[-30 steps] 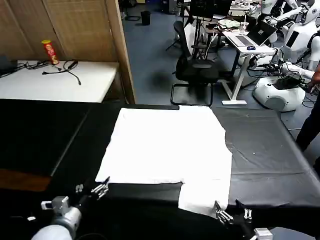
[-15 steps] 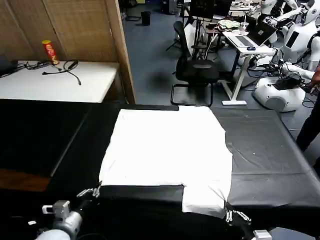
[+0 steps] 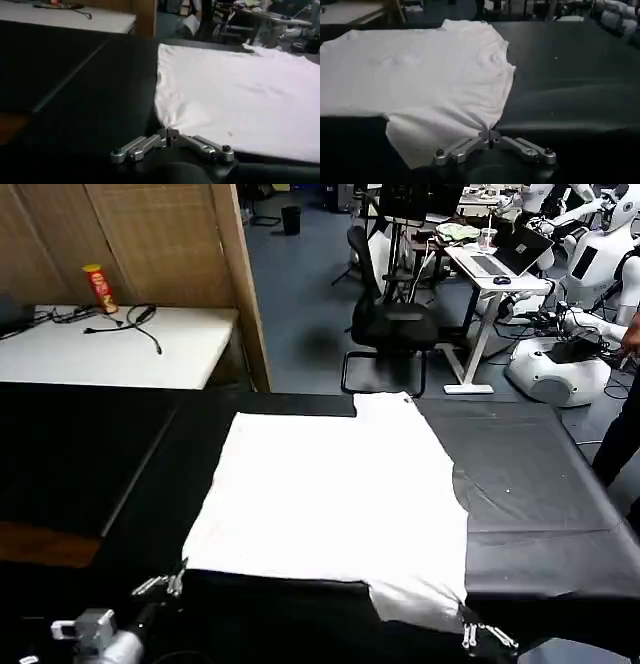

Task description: Fold and organize the clothes.

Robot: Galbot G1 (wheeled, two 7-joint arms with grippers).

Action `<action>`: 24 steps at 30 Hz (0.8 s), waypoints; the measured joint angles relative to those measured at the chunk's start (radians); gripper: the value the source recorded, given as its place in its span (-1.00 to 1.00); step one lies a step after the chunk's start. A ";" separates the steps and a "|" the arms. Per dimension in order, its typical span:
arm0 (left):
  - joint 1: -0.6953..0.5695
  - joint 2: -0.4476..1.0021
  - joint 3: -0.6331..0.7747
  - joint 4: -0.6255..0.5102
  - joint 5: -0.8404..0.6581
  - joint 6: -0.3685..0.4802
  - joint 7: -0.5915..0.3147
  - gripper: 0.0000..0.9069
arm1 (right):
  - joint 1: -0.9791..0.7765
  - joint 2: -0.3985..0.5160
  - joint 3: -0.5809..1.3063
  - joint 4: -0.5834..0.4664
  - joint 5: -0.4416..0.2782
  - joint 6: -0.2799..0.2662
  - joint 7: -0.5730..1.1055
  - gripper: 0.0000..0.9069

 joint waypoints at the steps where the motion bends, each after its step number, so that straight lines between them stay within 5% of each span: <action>1: -0.009 -0.004 0.003 0.000 -0.003 -0.009 -0.003 -1.00 | 0.029 -0.010 0.005 -0.011 0.015 0.002 -0.001 -1.00; 11: -0.249 -0.011 0.068 0.090 0.022 -0.041 -0.030 -1.00 | 0.394 -0.114 -0.040 -0.243 0.074 0.012 -0.013 -1.00; 24: -0.458 -0.022 0.154 0.341 0.120 -0.104 -0.003 -1.00 | 0.736 -0.139 -0.161 -0.551 0.060 0.009 -0.034 -1.00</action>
